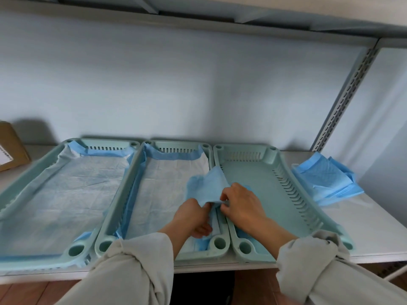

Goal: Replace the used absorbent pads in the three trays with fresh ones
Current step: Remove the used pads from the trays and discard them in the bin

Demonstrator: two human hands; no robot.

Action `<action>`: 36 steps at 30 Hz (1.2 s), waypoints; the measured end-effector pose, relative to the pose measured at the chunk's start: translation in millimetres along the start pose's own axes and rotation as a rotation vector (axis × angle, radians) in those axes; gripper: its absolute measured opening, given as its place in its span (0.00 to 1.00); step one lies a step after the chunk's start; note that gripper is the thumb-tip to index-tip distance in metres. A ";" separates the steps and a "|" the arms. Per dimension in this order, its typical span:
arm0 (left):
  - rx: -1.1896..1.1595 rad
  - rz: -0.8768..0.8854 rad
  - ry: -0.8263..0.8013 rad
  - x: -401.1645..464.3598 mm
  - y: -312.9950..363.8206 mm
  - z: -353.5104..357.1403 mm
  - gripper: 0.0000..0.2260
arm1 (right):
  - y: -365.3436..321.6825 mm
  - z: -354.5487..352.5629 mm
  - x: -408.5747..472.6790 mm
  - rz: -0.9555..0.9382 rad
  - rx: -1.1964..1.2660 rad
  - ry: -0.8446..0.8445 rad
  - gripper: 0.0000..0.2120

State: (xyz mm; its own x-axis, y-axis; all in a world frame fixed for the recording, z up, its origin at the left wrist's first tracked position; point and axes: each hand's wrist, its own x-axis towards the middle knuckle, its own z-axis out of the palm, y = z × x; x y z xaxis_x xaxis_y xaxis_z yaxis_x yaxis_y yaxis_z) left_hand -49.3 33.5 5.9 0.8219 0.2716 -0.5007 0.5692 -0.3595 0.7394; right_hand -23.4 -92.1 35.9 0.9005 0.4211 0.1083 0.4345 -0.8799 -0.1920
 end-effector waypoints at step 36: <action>-1.077 0.308 -0.089 -26.0 43.1 -79.5 0.14 | 17.2 -23.0 20.7 0.272 0.538 0.164 0.17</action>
State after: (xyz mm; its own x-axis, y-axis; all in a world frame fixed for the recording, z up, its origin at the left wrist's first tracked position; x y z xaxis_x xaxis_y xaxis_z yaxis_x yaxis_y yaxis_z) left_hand -47.7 81.9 86.5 0.9476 0.2241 -0.2278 0.0621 0.5702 0.8192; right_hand 2.4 -103.5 57.3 0.9845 0.1206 0.1270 0.1751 -0.6989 -0.6935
